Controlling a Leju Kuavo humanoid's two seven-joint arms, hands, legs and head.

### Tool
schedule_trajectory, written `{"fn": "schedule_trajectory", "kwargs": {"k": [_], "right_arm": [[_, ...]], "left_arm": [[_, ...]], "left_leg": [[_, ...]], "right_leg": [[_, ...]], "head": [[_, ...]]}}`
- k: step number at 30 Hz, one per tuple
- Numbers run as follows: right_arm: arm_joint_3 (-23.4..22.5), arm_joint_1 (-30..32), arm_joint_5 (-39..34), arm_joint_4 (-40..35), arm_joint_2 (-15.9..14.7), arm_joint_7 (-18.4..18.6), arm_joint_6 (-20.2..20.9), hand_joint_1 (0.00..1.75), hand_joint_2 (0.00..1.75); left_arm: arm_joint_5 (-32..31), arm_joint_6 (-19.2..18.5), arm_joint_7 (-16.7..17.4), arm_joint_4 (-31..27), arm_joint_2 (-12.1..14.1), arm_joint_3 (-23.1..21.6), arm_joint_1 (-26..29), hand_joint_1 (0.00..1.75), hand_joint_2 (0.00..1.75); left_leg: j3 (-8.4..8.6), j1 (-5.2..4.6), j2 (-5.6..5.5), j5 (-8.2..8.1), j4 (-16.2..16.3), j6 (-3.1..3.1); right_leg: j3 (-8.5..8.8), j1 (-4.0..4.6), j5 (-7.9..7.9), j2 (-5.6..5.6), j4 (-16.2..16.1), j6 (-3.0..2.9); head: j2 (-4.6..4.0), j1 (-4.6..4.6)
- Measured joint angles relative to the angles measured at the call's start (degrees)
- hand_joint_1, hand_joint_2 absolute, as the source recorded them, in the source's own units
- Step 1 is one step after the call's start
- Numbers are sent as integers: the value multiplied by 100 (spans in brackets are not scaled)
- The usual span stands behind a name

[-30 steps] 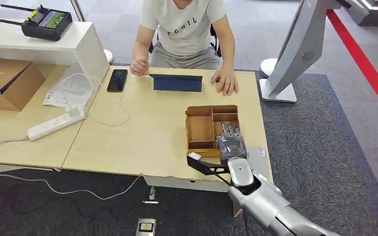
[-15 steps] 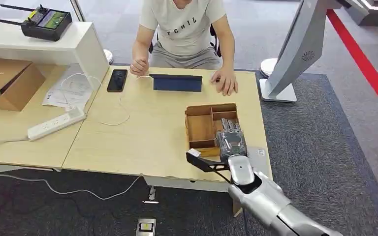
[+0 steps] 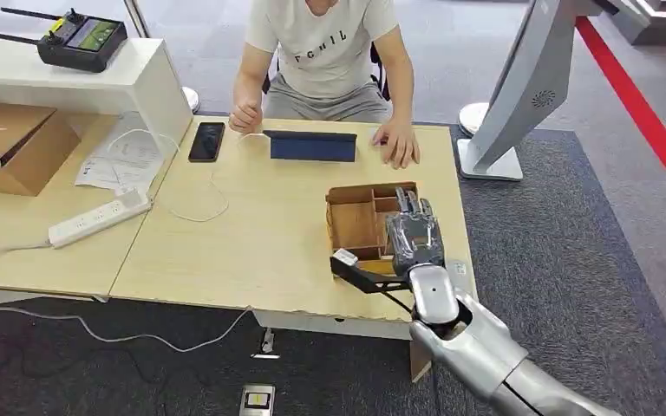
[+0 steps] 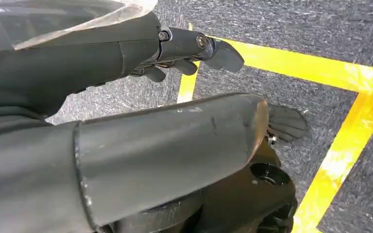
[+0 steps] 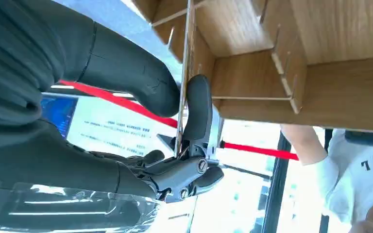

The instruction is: Pass the card to the sensor for recognition and then transmit it.

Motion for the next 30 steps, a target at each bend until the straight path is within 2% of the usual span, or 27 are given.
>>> {"fn": "schedule_trajectory", "kwargs": {"k": [12, 18, 26, 30], "right_arm": [[-87, 94, 319, -647, -216, -17, -2, 175, 175], [-92, -247, 840, -749, -214, -103, 190, 175, 175], [50, -777, 1036, -575, -2, -197, 361, 175, 175], [153, -1081, 1043, -256, 229, -256, 409, 175, 175]], "left_arm": [[-72, -87, -28, 0, 31, 0, 0, 0, 0], [-188, -131, -52, 0, 48, -4, -3, 0, 0], [-249, -196, 9, 0, 52, -13, -9, 0, 0], [-249, -216, 48, 0, 59, -72, -15, 0, 0]], "left_leg": [[-1, 0, 0, 0, 0, 0], [-2, 0, 0, 1, 0, -1], [-4, 3, -1, 2, -1, -2], [-5, 4, 0, 2, -1, -2]], "right_leg": [[-1, 0, 0, 1, 2, -1], [0, 0, 1, 1, 3, -1], [-1, 2, 1, 0, 5, -2], [-5, 4, 2, 1, 5, -4]], "head": [[0, 0], [0, 0], [0, 0], [0, -2]]}}
